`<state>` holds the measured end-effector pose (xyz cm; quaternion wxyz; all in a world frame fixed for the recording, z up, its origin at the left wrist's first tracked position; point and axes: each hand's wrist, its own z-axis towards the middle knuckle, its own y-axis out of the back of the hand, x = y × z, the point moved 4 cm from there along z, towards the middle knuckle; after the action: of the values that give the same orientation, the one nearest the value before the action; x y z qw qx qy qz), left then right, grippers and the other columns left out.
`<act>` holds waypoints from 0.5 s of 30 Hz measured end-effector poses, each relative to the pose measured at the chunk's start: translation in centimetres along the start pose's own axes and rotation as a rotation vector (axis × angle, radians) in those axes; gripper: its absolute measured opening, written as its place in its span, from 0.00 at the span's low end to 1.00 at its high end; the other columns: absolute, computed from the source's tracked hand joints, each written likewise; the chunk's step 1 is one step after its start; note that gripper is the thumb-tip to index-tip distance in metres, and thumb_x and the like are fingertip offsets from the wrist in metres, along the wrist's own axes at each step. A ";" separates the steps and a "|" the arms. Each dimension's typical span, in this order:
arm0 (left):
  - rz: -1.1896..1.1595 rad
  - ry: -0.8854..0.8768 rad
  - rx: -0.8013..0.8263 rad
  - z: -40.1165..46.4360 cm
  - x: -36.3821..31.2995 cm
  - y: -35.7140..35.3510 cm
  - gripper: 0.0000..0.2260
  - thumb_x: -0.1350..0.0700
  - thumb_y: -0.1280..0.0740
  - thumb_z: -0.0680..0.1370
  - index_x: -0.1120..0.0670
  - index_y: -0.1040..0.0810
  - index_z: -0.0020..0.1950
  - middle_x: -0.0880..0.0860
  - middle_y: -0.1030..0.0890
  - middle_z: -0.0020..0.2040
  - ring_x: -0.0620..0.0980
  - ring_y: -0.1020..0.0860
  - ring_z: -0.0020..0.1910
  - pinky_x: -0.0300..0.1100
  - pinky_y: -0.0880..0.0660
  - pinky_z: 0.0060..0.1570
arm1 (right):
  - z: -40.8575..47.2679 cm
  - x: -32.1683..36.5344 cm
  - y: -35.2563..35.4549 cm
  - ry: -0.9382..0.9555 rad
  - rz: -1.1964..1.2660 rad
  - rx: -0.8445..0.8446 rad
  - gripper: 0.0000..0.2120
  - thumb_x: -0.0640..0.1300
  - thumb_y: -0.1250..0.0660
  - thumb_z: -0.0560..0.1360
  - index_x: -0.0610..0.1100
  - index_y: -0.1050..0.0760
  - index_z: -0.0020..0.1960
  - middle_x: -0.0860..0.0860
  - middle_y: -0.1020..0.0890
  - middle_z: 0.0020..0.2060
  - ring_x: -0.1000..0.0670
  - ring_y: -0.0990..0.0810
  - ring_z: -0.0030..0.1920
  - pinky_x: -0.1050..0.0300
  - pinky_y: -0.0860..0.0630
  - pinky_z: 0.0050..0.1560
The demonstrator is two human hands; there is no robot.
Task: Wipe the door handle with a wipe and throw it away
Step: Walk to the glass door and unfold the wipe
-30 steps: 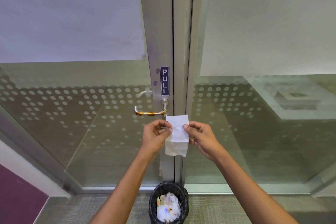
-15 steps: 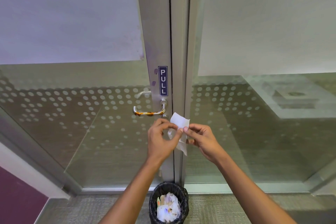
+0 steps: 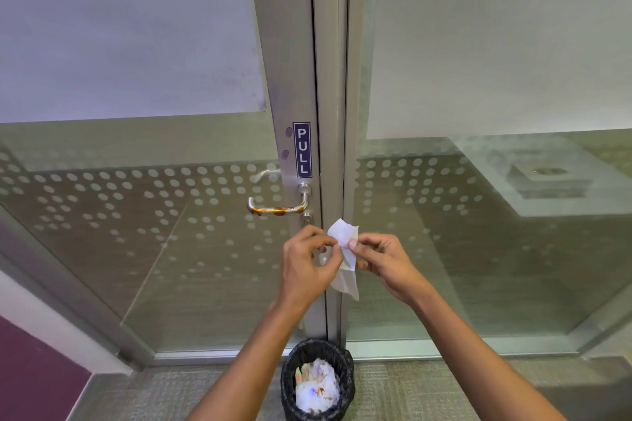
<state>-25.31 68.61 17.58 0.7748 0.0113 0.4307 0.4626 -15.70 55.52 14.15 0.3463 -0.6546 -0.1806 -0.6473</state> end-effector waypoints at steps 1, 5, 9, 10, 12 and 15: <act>-0.010 0.017 -0.014 -0.1 0.0 -0.1 0.02 0.58 0.27 0.69 0.55 0.15 0.38 0.48 0.20 0.36 0.42 0.24 0.33 0.27 0.33 0.34 | 0.0 0.0 -0.1 -0.007 -0.001 -0.004 0.16 0.43 0.27 0.74 0.29 0.21 0.52 0.36 0.19 0.46 0.43 0.21 0.46 0.56 0.20 0.46; -0.273 0.349 -0.029 0.1 1.1 0.1 0.06 0.65 0.29 0.70 0.56 0.18 0.35 0.47 0.19 0.33 0.40 0.23 0.31 0.33 0.27 0.33 | -0.2 0.2 -0.4 -0.025 0.014 -0.020 0.11 0.41 0.32 0.76 0.34 0.19 0.52 0.42 0.16 0.43 0.49 0.18 0.43 0.59 0.21 0.43; -0.693 0.747 -0.051 0.0 2.7 0.6 0.13 0.70 0.37 0.78 0.58 0.22 0.36 0.50 0.19 0.32 0.47 0.24 0.32 0.38 0.26 0.32 | -0.1 0.2 0.0 -0.047 0.081 -0.097 0.10 0.38 0.38 0.81 0.32 0.23 0.54 0.43 0.18 0.43 0.51 0.19 0.40 0.61 0.22 0.41; -0.760 0.782 -0.049 0.0 2.9 0.8 0.14 0.70 0.38 0.79 0.58 0.23 0.36 0.51 0.18 0.33 0.48 0.23 0.32 0.39 0.25 0.33 | -0.2 0.2 0.1 -0.056 0.109 -0.108 0.09 0.38 0.39 0.81 0.34 0.22 0.54 0.45 0.17 0.43 0.52 0.18 0.40 0.61 0.22 0.41; -0.833 0.827 -0.035 0.1 3.1 1.1 0.15 0.68 0.41 0.80 0.56 0.26 0.35 0.53 0.19 0.35 0.48 0.23 0.34 0.41 0.27 0.35 | -0.1 0.2 0.3 -0.075 0.161 -0.114 0.08 0.39 0.39 0.81 0.38 0.22 0.53 0.47 0.15 0.44 0.52 0.17 0.42 0.61 0.21 0.43; -0.834 0.862 -0.023 0.2 3.4 1.4 0.13 0.66 0.44 0.80 0.57 0.29 0.37 0.57 0.22 0.41 0.51 0.24 0.37 0.41 0.27 0.36 | 0.2 0.2 0.1 -0.098 0.195 -0.101 0.08 0.40 0.39 0.81 0.39 0.22 0.50 0.45 0.17 0.45 0.50 0.17 0.43 0.57 0.19 0.47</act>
<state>-25.46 71.94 16.02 0.6464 -0.3557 0.6694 0.0872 -15.49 55.50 14.30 0.3652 -0.7164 -0.0999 -0.5860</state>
